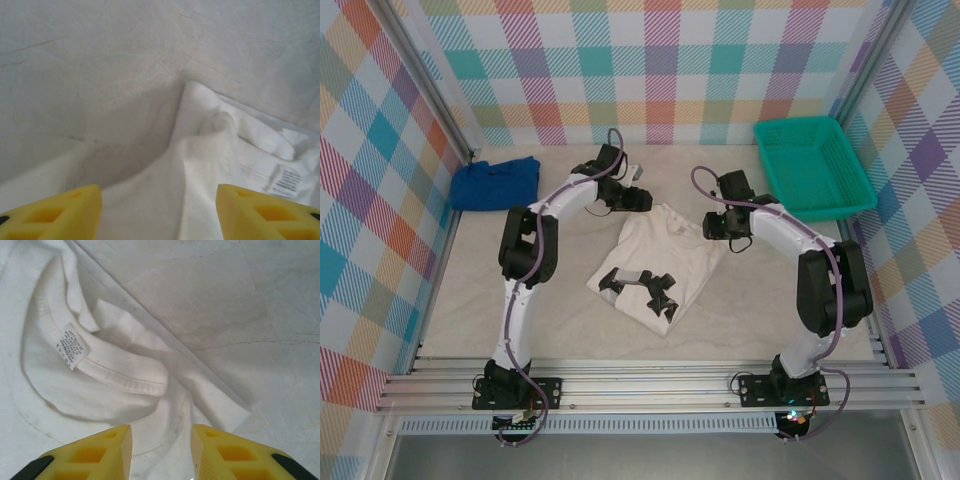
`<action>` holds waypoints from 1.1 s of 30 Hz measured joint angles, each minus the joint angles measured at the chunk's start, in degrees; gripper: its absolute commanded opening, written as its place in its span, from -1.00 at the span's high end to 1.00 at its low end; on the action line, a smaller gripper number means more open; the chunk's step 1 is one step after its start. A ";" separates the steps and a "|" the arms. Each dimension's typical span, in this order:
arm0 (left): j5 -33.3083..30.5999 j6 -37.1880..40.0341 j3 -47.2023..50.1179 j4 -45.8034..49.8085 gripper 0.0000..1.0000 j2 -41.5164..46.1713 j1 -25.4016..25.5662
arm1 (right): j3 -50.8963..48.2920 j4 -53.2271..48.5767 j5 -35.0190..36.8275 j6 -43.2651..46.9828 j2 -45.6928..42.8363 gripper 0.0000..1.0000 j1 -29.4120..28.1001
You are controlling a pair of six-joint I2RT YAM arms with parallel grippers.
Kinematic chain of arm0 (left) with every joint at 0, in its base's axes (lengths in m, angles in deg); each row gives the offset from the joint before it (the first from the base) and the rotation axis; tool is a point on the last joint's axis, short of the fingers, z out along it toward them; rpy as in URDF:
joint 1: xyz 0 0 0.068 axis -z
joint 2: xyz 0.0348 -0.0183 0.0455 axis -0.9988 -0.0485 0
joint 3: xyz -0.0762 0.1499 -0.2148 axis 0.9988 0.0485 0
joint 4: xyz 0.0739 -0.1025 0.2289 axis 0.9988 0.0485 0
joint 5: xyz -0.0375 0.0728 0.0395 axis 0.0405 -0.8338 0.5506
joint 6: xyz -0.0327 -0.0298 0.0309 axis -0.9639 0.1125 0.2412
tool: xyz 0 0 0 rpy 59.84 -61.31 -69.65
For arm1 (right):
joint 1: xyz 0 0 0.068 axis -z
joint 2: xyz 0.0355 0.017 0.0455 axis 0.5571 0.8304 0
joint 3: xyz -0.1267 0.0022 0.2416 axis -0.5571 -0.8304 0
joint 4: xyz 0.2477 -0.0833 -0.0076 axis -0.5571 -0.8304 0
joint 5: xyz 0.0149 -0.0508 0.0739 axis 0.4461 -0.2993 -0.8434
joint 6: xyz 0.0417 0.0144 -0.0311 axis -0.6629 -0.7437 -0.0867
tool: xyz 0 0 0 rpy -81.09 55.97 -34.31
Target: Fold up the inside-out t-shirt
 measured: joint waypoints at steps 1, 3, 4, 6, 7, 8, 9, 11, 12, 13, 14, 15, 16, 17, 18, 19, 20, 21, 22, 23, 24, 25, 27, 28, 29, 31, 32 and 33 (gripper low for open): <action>0.07 -0.17 0.66 0.04 -0.33 0.90 0.00 | -0.07 0.00 -0.31 0.00 -0.02 0.28 0.00; 0.17 -0.55 1.36 0.07 -0.32 2.08 0.02 | -0.55 0.13 -0.81 0.00 -0.02 0.28 0.00; 0.20 -0.59 1.51 0.22 -0.32 2.32 0.04 | -0.74 0.13 -1.05 0.00 -0.02 0.28 0.00; 0.17 -0.59 1.60 0.42 -0.30 2.36 0.33 | -0.92 0.13 -1.64 -0.02 0.07 0.28 0.00; 0.17 -0.57 1.64 0.76 -0.29 2.29 0.44 | -0.92 0.15 -1.88 -0.04 0.09 0.28 0.00; 0.17 -0.59 1.64 1.38 -0.27 2.21 0.59 | -0.92 0.20 -2.10 -0.04 0.09 0.28 0.00; 0.17 -0.57 1.60 1.97 -0.25 2.08 0.70 | -0.92 0.22 -2.32 -0.09 0.09 0.28 0.00; 0.33 -0.59 1.03 3.13 -0.13 1.46 0.87 | -1.09 0.42 -2.64 -0.20 0.09 0.29 0.00; 0.59 -0.57 0.59 3.61 -0.05 0.92 1.01 | -1.25 0.55 -2.78 -0.22 0.09 0.28 0.00; 0.85 -0.59 0.13 3.89 0.01 0.42 1.11 | -1.44 0.68 -2.82 -0.20 0.09 0.29 0.00; 1.55 -0.52 -0.33 4.17 0.10 -0.11 1.22 | -1.66 0.76 -2.91 -0.22 0.09 0.28 0.00; 2.21 -0.50 -0.76 4.44 0.19 -0.57 1.36 | -1.88 0.81 -2.95 -0.22 0.09 0.28 0.00; 2.89 -0.70 -1.09 4.63 0.25 -0.90 1.44 | -1.99 0.81 -2.95 -0.22 0.09 0.28 0.00; 3.93 -0.79 -1.57 4.83 0.34 -1.25 1.46 | -2.19 0.85 -2.95 -0.22 0.09 0.28 0.00; 4.90 -0.92 -2.01 4.87 0.43 -1.55 1.49 | -2.27 0.85 -2.95 -0.22 0.09 0.28 0.00; 5.88 -1.11 -2.58 5.01 0.51 -1.86 1.57 | -2.36 0.90 -2.97 -0.22 0.09 0.29 0.00; 7.04 -1.20 -3.21 4.94 0.60 -2.14 1.57 | -2.49 0.98 -3.02 -0.22 0.09 0.28 0.00; 8.24 -1.36 -3.78 4.96 0.70 -2.36 1.55 | -2.56 1.01 -3.13 -0.22 0.09 0.28 0.00; 9.35 -1.40 -4.20 4.96 0.77 -2.47 1.55 | -2.60 1.05 -3.15 -0.22 0.09 0.28 0.00; 10.84 -1.49 -4.63 4.90 0.84 -2.54 1.55 | -2.62 1.03 -3.15 -0.22 0.09 0.28 0.00; 12.61 -1.57 -4.81 4.74 0.91 -2.54 1.55 | -2.62 1.05 -3.17 -0.22 0.09 0.28 0.00; 14.14 -1.68 -4.85 4.63 0.96 -2.54 1.55 | -2.62 1.07 -3.15 -0.22 0.09 0.28 0.00; 18.14 -1.90 -4.83 4.28 1.00 -2.54 1.55 | -2.69 1.09 -3.13 -0.22 0.07 0.29 0.00; 19.54 -2.01 -4.76 4.22 1.00 -2.54 1.55 | -2.75 1.09 -3.13 -0.22 0.07 0.28 0.00; 21.22 -2.34 -4.70 3.91 1.00 -2.54 1.55 | -2.86 1.14 -3.13 -0.22 0.07 0.28 0.00; 23.19 -3.02 -4.46 2.84 1.00 -2.51 1.42 | -3.13 1.27 -3.13 -0.22 0.07 0.28 0.00; 23.41 -3.43 -4.37 2.75 1.00 -2.54 1.27 | -3.17 1.27 -3.13 -0.22 0.07 0.28 0.00; 23.34 -3.85 -4.35 2.75 1.00 -2.54 1.16 | -3.28 1.33 -3.15 -0.22 0.07 0.28 0.00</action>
